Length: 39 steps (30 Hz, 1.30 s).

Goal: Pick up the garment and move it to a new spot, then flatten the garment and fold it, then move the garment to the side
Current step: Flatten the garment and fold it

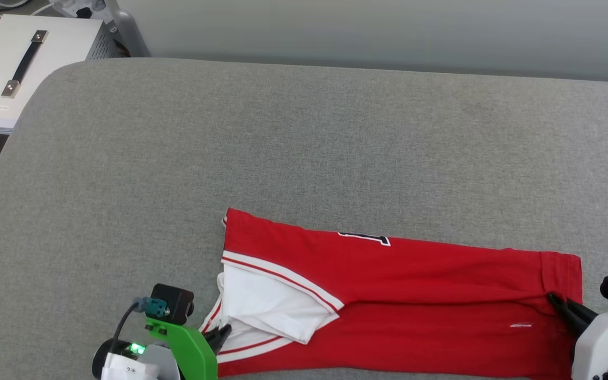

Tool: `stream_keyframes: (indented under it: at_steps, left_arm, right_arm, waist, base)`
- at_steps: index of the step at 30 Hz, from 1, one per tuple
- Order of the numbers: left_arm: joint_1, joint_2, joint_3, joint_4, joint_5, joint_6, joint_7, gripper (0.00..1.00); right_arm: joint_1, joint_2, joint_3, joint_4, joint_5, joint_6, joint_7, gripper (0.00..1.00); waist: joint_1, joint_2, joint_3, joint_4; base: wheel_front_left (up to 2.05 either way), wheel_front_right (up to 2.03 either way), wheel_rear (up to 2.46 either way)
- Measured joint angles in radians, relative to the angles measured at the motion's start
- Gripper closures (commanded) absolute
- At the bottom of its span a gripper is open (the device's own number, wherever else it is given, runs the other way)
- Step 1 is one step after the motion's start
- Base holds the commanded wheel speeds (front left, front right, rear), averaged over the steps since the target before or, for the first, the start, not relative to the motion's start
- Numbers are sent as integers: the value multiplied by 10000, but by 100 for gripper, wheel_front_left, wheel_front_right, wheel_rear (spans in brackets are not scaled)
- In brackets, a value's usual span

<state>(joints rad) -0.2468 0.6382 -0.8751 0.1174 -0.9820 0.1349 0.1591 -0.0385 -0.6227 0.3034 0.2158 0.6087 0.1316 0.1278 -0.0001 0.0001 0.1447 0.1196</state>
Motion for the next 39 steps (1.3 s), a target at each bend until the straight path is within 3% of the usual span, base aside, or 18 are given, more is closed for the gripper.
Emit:
stream_keyframes:
  at_steps: [6, 7, 8, 19, 25, 30, 35, 39]
  left_arm:
    - [-5, -115, -150, 395, 73, -146, -48, 98]
    - [-5, -121, -178, 456, 84, -165, -67, 56]
    - [-5, -127, -203, 504, 121, -165, -104, 0]
    - [250, -274, 71, 635, 128, -136, -1070, 0]
    - [268, -293, 738, 86, 431, 360, -2591, 0]
    - [244, -405, 1187, -360, 1404, 884, -3893, 0]
    - [257, -828, 2027, -742, 2483, 1206, -4146, 0]
    - [400, -1475, 3312, -1325, 3856, 1135, -4151, 0]
  right_arm:
    - [-17, -159, 462, 109, -88, 0, 65, 100]
    - [-17, -153, 552, 150, -65, 0, 144, 91]
    - [-17, -153, 591, 165, -84, 0, 140, 0]
    - [-6, -263, 587, -234, 855, 0, 794, 0]
    - [4, -376, -303, -917, 1218, 0, 1628, 0]
    - [98, 67, -1321, -1106, 1250, 0, 2980, 0]
    - [178, 719, -2199, -1139, 777, 0, 4077, 0]
    - [196, 1266, -2938, -955, 180, 0, 4755, 0]
  waist:
    - [0, 0, -50, -12]
    - [0, 0, -88, -16]
    - [0, 0, -124, -21]
    - [0, 0, -856, -99]
    - [0, 0, -1073, -140]
    - [0, 0, -936, -99]
    - [0, 0, -710, 17]
    - [0, 0, -503, 165]
  base:
    - [0, 0, 0]
    - [0, 0, 0]
    - [0, 0, 0]
    - [0, 0, 0]
    - [0, 0, 0]
    - [0, 0, 0]
    - [0, 0, 0]
    - [0, 0, 0]
